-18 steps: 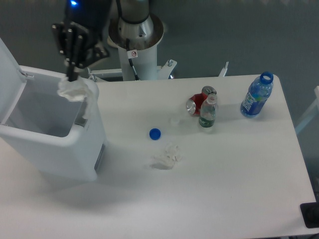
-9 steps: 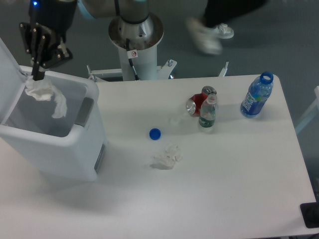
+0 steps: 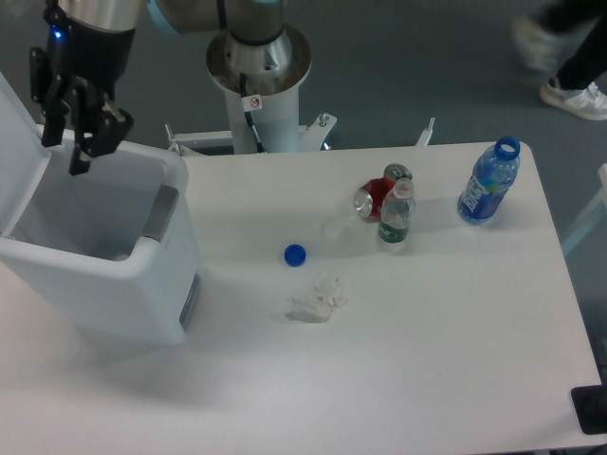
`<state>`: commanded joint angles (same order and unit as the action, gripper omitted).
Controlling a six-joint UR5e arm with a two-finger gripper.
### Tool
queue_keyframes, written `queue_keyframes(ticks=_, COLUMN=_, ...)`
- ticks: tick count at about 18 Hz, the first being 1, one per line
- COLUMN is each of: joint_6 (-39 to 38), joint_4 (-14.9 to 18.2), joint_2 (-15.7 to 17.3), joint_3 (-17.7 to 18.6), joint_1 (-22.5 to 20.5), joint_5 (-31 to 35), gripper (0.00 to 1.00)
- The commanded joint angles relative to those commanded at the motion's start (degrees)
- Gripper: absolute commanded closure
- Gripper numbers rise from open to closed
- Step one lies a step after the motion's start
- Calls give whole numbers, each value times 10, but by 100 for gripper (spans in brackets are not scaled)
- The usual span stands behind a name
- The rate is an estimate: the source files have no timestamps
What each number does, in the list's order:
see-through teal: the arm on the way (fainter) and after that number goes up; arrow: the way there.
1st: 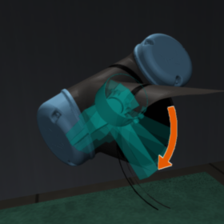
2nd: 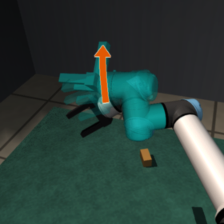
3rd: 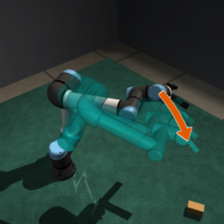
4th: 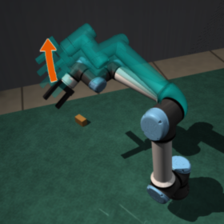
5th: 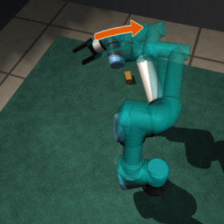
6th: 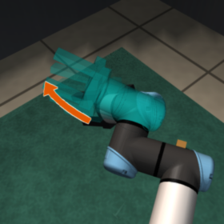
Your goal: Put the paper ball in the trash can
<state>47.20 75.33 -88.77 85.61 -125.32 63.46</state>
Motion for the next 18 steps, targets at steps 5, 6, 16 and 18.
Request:
queue_keyframes(ticks=5, joint_6=1, joint_4=-46, joint_2=-27, joint_3=1, joint_1=-90, joint_5=51, gripper=0)
queue_keyframes(ticks=6, joint_6=3, joint_4=-54, joint_2=-34, joint_3=2, joint_1=-104, joint_5=68, gripper=0)
queue_keyframes(ticks=16, joint_6=109, joint_4=-71, joint_2=-184, joint_3=-36, joint_1=-169, joint_5=218, gripper=0)
queue_keyframes(ticks=18, joint_6=147, joint_4=-68, joint_2=-206, joint_3=-41, joint_1=-176, joint_5=241, gripper=0)
